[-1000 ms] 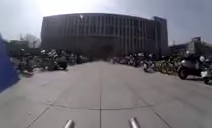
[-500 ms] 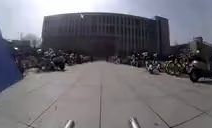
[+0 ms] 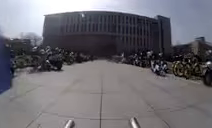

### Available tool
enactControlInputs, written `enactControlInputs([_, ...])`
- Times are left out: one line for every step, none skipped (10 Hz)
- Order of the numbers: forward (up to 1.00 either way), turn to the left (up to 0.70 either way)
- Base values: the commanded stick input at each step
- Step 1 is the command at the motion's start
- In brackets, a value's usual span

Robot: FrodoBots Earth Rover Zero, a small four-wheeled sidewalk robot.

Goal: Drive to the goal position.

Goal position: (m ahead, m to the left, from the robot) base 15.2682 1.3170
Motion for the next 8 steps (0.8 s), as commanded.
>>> enactControlInputs([1.00, 0.00])
enactControlInputs([1.00, 0.00])
enactControlInputs([1.00, 0.00])
enactControlInputs([1.00, 0.00])
enactControlInputs([1.00, 0.00])
enactControlInputs([1.00, 0.00])
enactControlInputs([1.00, 0.00])
enactControlInputs([1.00, -0.27])
